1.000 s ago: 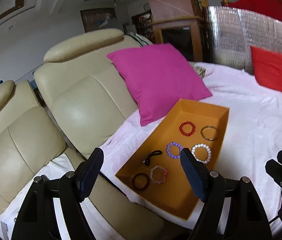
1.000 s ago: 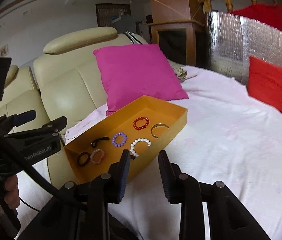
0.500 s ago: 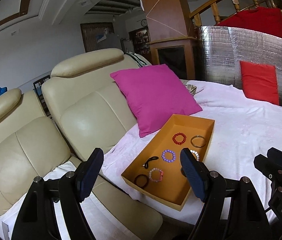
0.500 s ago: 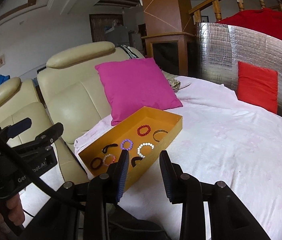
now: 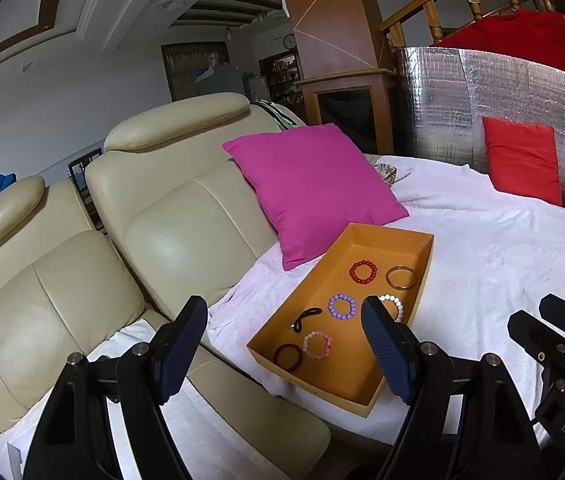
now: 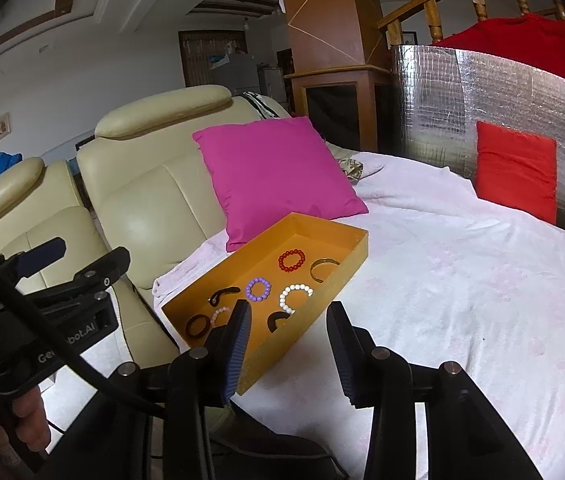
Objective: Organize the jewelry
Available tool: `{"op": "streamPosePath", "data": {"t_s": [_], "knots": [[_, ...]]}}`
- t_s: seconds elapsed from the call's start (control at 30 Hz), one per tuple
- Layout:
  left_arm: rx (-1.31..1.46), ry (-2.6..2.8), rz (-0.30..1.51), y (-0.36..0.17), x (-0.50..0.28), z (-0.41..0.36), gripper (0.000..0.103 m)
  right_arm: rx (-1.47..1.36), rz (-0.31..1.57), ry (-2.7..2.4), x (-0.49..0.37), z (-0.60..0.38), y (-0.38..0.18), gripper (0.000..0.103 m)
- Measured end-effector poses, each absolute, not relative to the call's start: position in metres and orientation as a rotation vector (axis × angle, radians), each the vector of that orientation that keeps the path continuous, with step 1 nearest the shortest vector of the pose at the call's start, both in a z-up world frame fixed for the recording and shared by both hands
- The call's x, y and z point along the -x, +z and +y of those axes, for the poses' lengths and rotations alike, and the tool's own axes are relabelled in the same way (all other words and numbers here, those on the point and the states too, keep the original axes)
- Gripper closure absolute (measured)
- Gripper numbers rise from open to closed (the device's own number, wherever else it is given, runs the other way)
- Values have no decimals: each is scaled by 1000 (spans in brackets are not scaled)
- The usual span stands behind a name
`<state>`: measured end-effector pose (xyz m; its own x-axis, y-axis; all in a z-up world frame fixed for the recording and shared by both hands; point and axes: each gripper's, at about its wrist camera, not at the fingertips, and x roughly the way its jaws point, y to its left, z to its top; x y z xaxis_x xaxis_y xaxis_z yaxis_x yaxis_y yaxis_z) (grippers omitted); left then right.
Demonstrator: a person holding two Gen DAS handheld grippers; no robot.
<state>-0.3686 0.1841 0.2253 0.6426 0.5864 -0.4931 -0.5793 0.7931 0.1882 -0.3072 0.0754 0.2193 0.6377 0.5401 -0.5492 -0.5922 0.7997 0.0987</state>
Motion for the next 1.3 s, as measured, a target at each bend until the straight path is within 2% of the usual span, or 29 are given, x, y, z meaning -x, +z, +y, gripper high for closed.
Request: {"op": "streamPosePath", "data": {"t_s": [1.3], "knots": [[-9, 655, 572, 226, 369, 194, 23, 89, 598, 657, 304, 85, 220, 60]]}}
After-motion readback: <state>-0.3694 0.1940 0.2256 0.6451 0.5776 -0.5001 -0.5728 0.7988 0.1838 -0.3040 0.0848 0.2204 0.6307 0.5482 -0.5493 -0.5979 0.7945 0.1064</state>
